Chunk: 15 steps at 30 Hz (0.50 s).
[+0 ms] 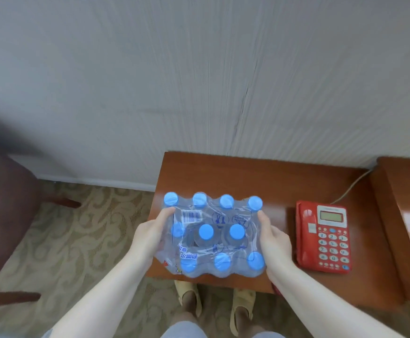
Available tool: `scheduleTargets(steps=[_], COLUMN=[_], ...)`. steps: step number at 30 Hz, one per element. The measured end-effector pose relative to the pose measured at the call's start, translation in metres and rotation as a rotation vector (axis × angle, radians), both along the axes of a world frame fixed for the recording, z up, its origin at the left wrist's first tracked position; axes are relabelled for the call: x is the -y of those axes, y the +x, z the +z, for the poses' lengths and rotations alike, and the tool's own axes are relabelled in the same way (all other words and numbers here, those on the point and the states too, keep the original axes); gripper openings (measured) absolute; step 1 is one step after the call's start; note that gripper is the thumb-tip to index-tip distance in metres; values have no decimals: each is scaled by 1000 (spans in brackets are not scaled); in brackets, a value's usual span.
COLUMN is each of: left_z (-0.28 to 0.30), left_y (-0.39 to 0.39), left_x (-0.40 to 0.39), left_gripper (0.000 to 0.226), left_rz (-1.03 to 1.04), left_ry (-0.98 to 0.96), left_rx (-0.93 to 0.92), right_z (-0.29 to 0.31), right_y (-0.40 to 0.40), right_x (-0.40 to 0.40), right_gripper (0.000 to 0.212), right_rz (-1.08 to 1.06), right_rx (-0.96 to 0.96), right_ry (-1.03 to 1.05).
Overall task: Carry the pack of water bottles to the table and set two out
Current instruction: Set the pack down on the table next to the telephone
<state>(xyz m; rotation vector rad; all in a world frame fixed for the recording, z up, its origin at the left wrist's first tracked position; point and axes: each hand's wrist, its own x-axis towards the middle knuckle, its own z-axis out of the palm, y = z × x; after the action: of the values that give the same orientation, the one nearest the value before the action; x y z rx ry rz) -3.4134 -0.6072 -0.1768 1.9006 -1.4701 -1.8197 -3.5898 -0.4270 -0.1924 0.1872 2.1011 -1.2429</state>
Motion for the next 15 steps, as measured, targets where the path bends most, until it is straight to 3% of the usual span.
scheduleTargets(steps=[6, 9, 15], left_z=[-33, -42, -52], left_y=[9, 10, 22], left_x=[17, 24, 33], left_gripper=[57, 52, 63], left_rz=[26, -14, -137], left_ry=[65, 67, 84], left_rx=[-5, 21, 28], right_z=[-25, -36, -40], right_y=[15, 11, 9], right_x=[18, 15, 14], right_gripper=[53, 54, 55], right_rz=[17, 14, 111], right_rx=[-82, -86, -63], right_ry=[122, 154, 186])
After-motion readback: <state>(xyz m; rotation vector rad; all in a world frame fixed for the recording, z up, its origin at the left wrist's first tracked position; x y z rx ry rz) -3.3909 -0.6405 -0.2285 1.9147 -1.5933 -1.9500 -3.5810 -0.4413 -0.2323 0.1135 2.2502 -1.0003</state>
